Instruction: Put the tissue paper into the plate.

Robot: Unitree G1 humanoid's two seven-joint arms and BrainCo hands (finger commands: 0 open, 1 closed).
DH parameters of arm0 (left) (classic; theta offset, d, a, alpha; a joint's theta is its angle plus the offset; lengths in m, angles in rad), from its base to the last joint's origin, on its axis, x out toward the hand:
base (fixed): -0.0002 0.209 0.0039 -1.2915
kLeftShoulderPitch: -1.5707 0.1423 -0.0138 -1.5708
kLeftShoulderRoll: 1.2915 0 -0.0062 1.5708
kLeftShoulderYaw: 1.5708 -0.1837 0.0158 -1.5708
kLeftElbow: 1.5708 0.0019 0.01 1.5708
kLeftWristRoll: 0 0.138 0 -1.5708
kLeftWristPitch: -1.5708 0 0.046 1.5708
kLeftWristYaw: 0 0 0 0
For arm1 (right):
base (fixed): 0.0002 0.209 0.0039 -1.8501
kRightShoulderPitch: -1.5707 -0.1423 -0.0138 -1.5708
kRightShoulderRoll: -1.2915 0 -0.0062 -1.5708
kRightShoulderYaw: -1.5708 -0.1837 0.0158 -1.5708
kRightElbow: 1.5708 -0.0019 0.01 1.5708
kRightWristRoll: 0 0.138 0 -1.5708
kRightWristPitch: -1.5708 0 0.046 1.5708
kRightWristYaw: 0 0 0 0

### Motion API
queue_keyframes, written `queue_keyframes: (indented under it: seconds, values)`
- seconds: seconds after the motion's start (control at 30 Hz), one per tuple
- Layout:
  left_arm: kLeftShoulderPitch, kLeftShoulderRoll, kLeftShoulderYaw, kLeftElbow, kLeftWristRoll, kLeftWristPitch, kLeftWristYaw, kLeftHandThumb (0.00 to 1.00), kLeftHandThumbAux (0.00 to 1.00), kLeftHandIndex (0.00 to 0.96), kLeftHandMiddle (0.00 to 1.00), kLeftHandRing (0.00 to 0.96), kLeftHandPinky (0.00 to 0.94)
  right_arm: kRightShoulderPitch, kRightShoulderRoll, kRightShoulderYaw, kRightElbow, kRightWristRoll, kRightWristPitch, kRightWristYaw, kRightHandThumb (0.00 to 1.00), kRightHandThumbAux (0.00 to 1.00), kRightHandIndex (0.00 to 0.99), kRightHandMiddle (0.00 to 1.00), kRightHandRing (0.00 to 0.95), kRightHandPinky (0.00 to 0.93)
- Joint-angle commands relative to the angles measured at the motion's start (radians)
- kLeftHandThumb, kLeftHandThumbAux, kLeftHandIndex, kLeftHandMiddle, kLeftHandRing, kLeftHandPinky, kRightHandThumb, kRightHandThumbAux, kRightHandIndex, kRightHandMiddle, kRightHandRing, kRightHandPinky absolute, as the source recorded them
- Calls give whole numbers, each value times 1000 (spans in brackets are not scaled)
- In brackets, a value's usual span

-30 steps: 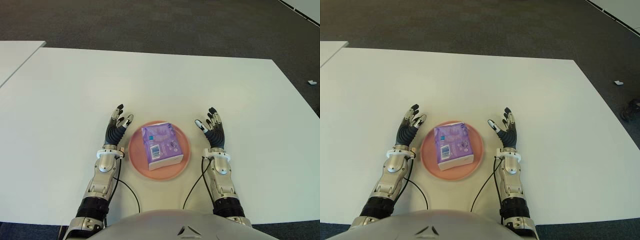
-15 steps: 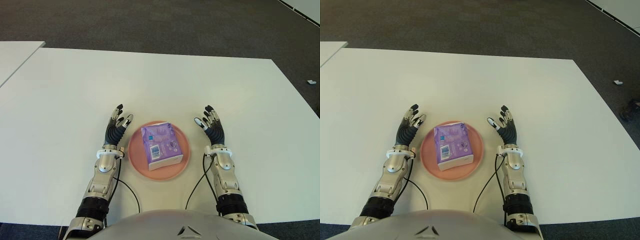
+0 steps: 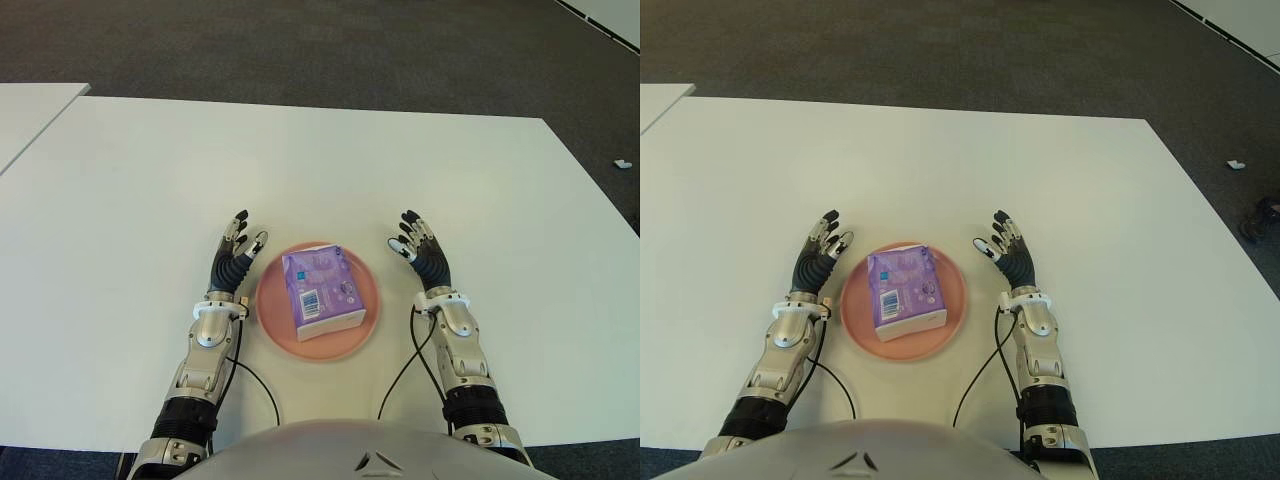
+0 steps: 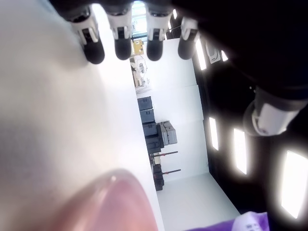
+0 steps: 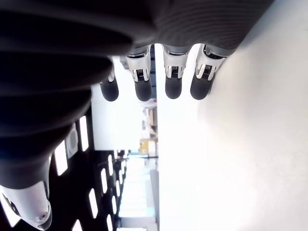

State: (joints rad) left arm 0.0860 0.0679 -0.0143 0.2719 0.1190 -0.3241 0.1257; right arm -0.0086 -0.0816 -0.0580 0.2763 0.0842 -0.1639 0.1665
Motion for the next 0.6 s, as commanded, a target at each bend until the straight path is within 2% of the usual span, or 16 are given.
queue_keyframes:
  seconds: [0.03,0.6]
  values:
    - [20,1,2,-3,2,30,-10,0,441,0,0,0,0,72,7,18,79,6,111,19,0,665,0,0,0,0]
    - [23,2,-1,-16,16,34,-3,0,443,0,0,0,0,73,9,15,84,-2,116,3,0,651,0,0,0,0]
